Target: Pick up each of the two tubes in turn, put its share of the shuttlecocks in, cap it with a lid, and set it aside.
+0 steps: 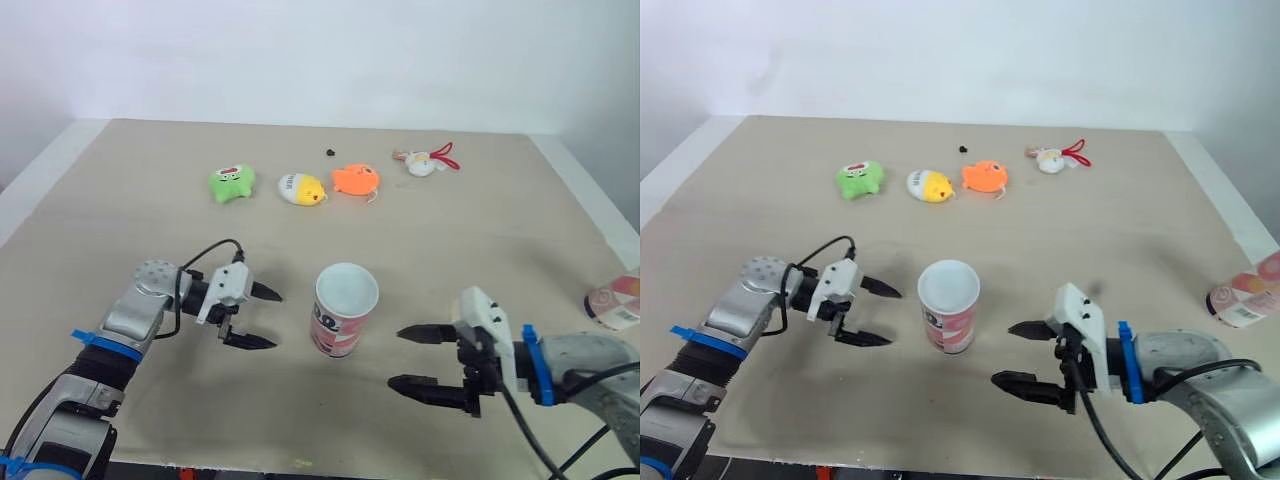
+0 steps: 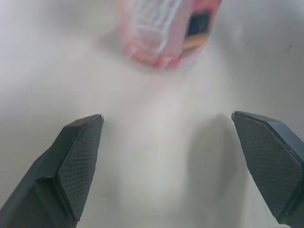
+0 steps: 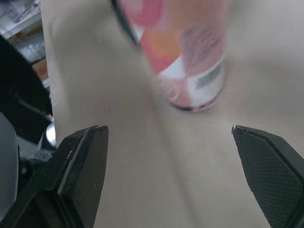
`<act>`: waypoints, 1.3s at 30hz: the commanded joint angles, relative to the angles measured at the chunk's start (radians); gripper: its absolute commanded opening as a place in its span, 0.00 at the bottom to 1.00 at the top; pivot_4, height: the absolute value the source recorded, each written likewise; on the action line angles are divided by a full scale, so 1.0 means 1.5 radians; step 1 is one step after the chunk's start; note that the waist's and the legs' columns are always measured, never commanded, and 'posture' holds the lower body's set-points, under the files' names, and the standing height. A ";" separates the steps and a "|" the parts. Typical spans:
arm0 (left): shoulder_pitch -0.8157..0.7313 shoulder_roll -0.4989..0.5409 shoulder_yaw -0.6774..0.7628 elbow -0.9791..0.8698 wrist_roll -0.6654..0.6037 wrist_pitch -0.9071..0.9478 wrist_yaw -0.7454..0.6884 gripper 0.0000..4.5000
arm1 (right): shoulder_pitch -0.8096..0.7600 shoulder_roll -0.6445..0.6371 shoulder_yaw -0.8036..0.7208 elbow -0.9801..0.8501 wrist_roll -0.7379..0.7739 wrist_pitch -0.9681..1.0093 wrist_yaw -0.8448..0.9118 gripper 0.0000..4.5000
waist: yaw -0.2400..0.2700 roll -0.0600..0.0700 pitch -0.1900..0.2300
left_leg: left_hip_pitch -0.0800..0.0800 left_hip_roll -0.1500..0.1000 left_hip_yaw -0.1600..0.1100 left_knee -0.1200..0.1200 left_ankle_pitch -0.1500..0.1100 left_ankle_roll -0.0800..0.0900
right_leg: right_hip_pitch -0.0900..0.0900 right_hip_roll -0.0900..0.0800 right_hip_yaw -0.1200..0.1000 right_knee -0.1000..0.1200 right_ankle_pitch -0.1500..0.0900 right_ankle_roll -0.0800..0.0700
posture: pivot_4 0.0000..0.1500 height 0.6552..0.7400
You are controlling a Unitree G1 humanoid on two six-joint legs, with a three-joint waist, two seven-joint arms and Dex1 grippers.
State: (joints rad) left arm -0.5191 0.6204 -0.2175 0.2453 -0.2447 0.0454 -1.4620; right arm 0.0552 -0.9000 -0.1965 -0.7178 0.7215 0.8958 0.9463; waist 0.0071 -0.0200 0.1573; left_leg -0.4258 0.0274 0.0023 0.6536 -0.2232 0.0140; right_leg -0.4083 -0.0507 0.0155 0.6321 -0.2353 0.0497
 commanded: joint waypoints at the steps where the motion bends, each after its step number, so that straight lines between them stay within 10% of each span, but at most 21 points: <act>1: 0.034 0.004 0.101 -0.097 -0.108 0.023 0.023 1.00 | -0.005 0.057 0.102 0.024 -0.089 -0.091 -0.053 0.99 | 0.001 -0.001 0.001 | 0.000 0.000 0.000 0.000 0.000 0.000 | 0.000 0.000 0.000 0.000 0.000 0.000 | 1.00 1.00; 10: 0.095 0.021 0.188 -0.250 -0.246 0.150 0.077 1.00 | -0.058 0.131 0.182 0.085 -0.139 -0.149 -0.081 0.99 | 0.001 -0.001 0.002 | 0.000 0.000 0.000 0.001 0.000 -0.001 | 0.000 0.000 0.000 0.000 0.001 0.002 | 1.00 1.00; 36: 0.081 0.040 0.143 -0.291 -0.228 0.167 0.082 1.00 | -0.199 0.256 0.288 0.229 -0.195 -0.226 -0.063 0.99 | 0.000 0.000 0.003 | 0.003 0.003 0.001 0.001 0.001 -0.003 | -0.001 0.007 0.001 0.008 0.001 -0.005 | 1.00 1.00; 39: 0.072 0.036 0.135 -0.288 -0.226 0.165 0.079 1.00 | -0.198 0.260 0.283 0.233 -0.196 -0.228 -0.065 0.82 | 0.000 0.000 0.003 | 0.004 0.003 0.001 0.001 0.002 -0.003 | -0.001 0.007 0.001 0.009 0.000 -0.006 | 1.00 1.00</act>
State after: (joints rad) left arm -0.3935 0.6767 -0.0129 -0.1667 -0.5858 0.3028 -1.3404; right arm -0.2332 -0.5152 0.2376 -0.3578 0.4246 0.5681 0.8468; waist 0.0074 -0.0204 0.1614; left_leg -0.4203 0.0316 0.0042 0.6554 -0.2209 0.0095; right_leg -0.4094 -0.0401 0.0163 0.6459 -0.2346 0.0410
